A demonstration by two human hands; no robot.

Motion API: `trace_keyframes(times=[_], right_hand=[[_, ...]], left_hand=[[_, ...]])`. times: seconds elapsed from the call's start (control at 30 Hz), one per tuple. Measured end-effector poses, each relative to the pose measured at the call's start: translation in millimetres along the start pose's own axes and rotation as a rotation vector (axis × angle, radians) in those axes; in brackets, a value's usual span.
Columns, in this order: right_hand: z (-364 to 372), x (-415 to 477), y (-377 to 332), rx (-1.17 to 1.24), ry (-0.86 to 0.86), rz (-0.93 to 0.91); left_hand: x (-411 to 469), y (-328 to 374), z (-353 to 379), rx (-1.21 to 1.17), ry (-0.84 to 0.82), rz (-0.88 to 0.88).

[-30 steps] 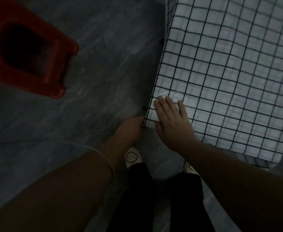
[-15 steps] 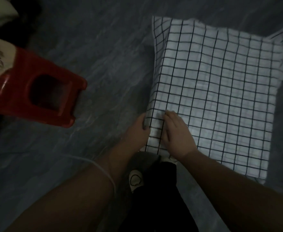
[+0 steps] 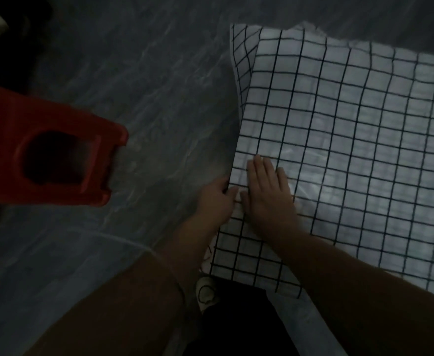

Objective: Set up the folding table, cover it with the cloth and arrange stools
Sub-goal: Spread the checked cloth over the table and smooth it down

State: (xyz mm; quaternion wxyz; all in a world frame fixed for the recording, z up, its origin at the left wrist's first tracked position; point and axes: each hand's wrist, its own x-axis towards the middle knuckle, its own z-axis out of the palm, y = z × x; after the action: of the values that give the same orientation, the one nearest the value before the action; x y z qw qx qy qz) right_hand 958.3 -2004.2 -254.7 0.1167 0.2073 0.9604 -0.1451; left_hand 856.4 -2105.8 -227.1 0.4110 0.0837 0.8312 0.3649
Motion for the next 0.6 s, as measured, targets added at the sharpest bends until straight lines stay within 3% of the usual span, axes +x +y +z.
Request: trace_keyframes(times=[0.23, 0.33, 0.6], right_hand=[[-16, 2, -2, 0.05, -0.08, 0.04], [-34, 6, -3, 0.126, -0.096, 0.067], [-85, 65, 27, 0.323, 0.119, 0.108]], left_hand=[[19, 28, -17, -0.016, -0.198, -0.251], [36, 49, -27, 0.104, -0.284, -0.325], [98, 116, -39, 0.118, 0.066, -0.074]])
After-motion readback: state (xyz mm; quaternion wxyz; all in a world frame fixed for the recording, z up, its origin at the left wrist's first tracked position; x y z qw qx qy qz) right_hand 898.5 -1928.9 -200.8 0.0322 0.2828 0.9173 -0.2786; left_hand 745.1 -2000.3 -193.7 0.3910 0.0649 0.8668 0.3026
